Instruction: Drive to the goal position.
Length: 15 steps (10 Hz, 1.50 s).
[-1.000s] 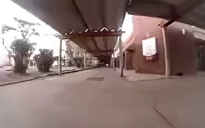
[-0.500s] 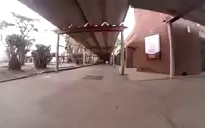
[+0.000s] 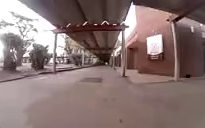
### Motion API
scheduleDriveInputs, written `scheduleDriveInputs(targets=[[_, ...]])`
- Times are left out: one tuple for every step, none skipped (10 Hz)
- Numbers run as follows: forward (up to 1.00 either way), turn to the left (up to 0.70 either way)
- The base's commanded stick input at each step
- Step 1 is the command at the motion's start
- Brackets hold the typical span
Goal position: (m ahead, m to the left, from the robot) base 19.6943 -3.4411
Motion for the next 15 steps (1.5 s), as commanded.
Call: scheduleDriveInputs(targets=[[0.70,0.00],[0.70,0.00],[0.70,0.00],[0.70,0.00],[0.70,0.00],[0.70,0.00],[0.70,0.00],[0.70,0.00],[0.70,0.00],[0.70,0.00],[0.70,0.00],[0.70,0.00],[0.70,0.00],[0.70,0.00],[0.70,0.00]])
